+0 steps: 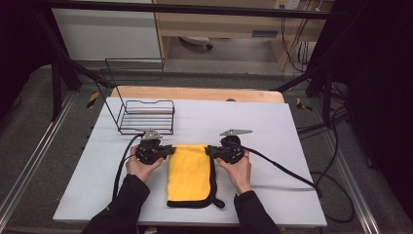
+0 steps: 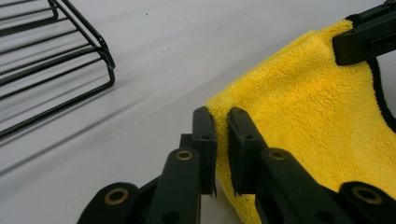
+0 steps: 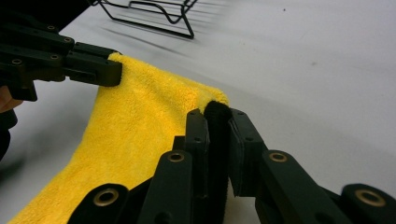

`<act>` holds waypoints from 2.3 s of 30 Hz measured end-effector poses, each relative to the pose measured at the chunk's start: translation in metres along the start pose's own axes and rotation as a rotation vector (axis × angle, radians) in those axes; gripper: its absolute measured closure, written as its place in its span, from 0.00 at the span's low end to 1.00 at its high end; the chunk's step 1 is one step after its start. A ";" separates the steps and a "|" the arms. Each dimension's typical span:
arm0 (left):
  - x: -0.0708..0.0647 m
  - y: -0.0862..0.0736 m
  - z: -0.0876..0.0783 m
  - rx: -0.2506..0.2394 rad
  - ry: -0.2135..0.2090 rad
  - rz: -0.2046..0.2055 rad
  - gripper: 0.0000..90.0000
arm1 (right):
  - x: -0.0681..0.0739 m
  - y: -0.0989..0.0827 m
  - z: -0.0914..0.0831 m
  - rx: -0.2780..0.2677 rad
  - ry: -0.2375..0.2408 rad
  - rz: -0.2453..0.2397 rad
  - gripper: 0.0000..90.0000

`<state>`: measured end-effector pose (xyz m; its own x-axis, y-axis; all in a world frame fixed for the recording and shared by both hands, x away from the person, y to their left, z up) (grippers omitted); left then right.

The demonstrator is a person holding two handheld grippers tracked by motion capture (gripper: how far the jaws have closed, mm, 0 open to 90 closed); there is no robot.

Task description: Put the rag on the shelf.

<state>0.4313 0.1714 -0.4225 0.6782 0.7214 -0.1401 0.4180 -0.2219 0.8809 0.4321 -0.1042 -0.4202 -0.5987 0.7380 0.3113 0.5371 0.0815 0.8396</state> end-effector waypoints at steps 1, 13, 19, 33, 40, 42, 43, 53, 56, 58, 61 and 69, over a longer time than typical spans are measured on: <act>-0.001 0.001 -0.002 -0.002 -0.003 0.005 0.91 | 0.002 0.001 -0.002 -0.006 0.003 -0.002 0.89; -0.011 0.015 -0.027 -0.083 -0.016 0.032 0.92 | 0.018 0.010 -0.023 -0.094 0.017 -0.053 0.89; -0.018 0.022 -0.039 -0.129 -0.008 0.051 0.92 | 0.028 0.017 -0.033 -0.133 0.015 -0.093 0.89; -0.032 0.035 -0.056 -0.213 -0.007 0.087 0.92 | 0.040 0.028 -0.055 -0.218 0.015 -0.140 0.89; -0.035 0.041 -0.065 -0.267 -0.005 0.099 0.92 | 0.046 0.035 -0.064 -0.258 0.016 -0.162 0.89; -0.036 0.043 -0.067 -0.282 -0.005 0.100 0.92 | 0.049 0.037 -0.067 -0.271 0.016 -0.172 0.89; -0.036 0.043 -0.069 -0.290 -0.004 0.101 0.92 | 0.050 0.038 -0.068 -0.278 0.016 -0.176 0.89; -0.036 0.053 -0.080 -0.337 0.004 0.117 0.92 | 0.060 0.047 -0.072 -0.331 0.015 -0.216 0.89; -0.036 0.057 -0.083 -0.352 0.006 0.119 0.92 | 0.061 0.051 -0.074 -0.348 0.016 -0.218 0.89; -0.036 0.059 -0.085 -0.360 0.010 0.124 0.92 | 0.062 0.052 -0.074 -0.358 0.017 -0.222 0.89; -0.035 0.061 -0.087 -0.376 0.015 0.128 0.92 | 0.065 0.055 -0.075 -0.373 0.016 -0.234 0.90; -0.035 0.067 -0.094 -0.433 0.027 0.134 0.92 | 0.072 0.063 -0.078 -0.422 0.022 -0.259 0.90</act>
<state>0.3788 0.1924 -0.3160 0.6907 0.7231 -0.0056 0.0325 -0.0233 0.9992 0.3765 -0.0982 -0.3107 -0.6958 0.7144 0.0745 0.0845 -0.0216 0.9962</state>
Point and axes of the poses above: each handheld gripper's, and its own axes: z roughly forward along the jaws, y roughly out of its top, x roughly to its left, the point moved 1 cm from there along z, roughly forward along the jaws, and after that the axes turned 10 degrees about -x, right-handed, at the moved point
